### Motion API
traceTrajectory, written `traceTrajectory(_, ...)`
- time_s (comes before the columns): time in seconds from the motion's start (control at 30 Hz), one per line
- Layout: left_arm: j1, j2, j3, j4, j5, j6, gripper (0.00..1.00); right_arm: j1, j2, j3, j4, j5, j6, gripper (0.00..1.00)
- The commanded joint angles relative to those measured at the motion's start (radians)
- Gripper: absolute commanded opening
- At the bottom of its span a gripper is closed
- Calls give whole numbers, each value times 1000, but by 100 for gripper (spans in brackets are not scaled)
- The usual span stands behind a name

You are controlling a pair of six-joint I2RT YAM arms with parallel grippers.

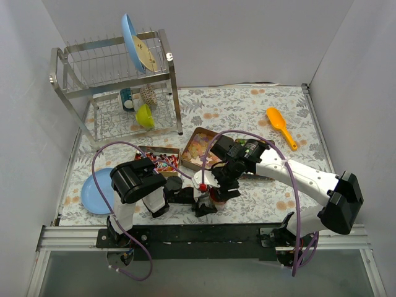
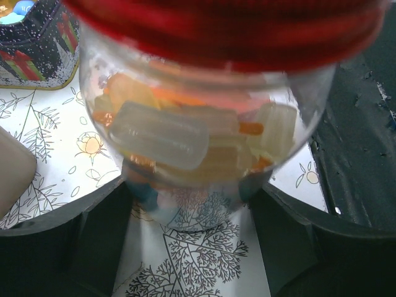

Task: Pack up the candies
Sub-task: Screw the bottle lid onto the packing bottle.

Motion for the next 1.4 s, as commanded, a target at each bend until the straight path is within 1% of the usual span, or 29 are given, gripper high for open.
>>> traceTrajectory(0.0,5,33,-15,-140,-72,19,0,7,-16,-62,-8,12,266,43)
traceTrajectory(0.23,5,24,-24,-130,-96,21,0,4,-74,-105,-1,83,385,40)
traceTrajectory(0.3,7,19,-26,-134,-99,24,0,2,-81,-123,2,91,405,38)
traceTrajectory(0.33,5,17,-24,-139,-101,25,0,2,-84,-131,7,112,416,33)
traceTrajectory(0.37,7,13,-24,-143,-99,25,0,2,-85,-136,15,126,428,31)
traceTrajectory(0.43,7,8,-24,-153,-96,25,0,-1,-87,-139,27,166,448,32)
traceTrajectory(0.5,5,5,-21,-160,-90,27,0,-2,-84,-128,30,190,456,38)
traceTrajectory(0.53,7,7,-21,-163,-81,27,0,-2,-84,-110,26,219,461,54)
traceTrajectory(0.6,7,10,-18,-165,-73,25,0,-4,-82,-87,30,265,471,77)
traceTrajectory(0.63,7,11,-17,-167,-63,25,0,-5,-79,-56,24,296,471,98)
traceTrajectory(0.83,7,16,-14,-171,-52,17,0,-18,-96,53,-86,252,433,98)
traceTrajectory(0.93,5,14,-12,-176,-44,16,0,-112,-149,74,-47,131,479,98)
traceTrajectory(0.97,7,17,-9,-177,-43,16,0,-171,-157,74,-36,115,510,98)
traceTrajectory(1.0,5,17,-9,-179,-40,14,0,-195,-147,77,-42,100,564,98)
traceTrajectory(1.07,7,21,-7,-180,-39,13,0,-238,-111,96,-86,30,564,98)
traceTrajectory(1.13,5,24,-4,-183,-41,14,0,-262,-53,159,-164,-67,492,98)
traceTrajectory(1.2,5,25,-4,-185,-41,14,0,-266,-33,203,-195,-109,409,98)
traceTrajectory(1.23,5,25,-3,-186,-39,14,0,-266,-33,231,-209,-119,314,98)
traceTrajectory(1.33,5,33,2,-190,-38,13,0,-259,-21,245,-229,-78,170,98)
traceTrajectory(1.37,7,36,2,-190,-36,14,0,-255,-18,245,-258,-69,58,98)
